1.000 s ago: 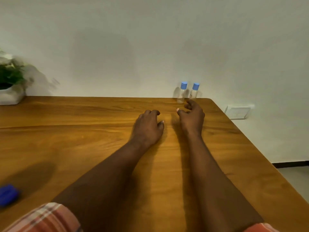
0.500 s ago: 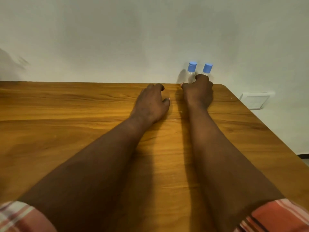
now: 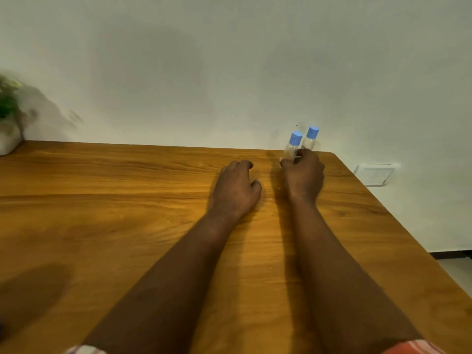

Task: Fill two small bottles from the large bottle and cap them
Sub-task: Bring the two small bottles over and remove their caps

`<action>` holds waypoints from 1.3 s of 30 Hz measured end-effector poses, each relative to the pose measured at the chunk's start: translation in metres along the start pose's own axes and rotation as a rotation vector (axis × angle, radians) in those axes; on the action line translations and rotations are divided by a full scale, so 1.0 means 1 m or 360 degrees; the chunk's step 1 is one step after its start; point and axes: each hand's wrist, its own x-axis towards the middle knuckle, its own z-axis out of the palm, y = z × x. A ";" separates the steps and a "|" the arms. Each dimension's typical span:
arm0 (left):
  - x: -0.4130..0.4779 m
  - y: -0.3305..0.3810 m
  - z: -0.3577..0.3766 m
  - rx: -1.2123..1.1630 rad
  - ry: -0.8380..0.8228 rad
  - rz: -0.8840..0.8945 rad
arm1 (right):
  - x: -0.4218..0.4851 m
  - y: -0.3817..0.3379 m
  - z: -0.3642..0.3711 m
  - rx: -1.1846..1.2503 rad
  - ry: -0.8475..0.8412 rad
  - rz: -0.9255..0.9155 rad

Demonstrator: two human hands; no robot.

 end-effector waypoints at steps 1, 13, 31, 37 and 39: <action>-0.008 0.001 -0.003 -0.0004 -0.0007 -0.0004 | -0.007 -0.001 -0.005 0.0012 0.0003 -0.0002; -0.116 0.015 -0.052 -0.0091 -0.0067 -0.0042 | -0.122 -0.022 -0.081 0.0089 -0.0148 0.0066; -0.239 -0.009 -0.137 -0.0188 0.0054 -0.0183 | -0.279 -0.069 -0.133 0.0260 -0.0468 -0.0044; -0.245 -0.018 -0.146 -0.0186 0.0114 -0.0156 | -0.293 -0.078 -0.128 0.0406 -0.0616 -0.0039; -0.243 -0.018 -0.147 -0.0196 0.0155 -0.0149 | -0.293 -0.080 -0.124 0.0461 -0.0656 -0.0027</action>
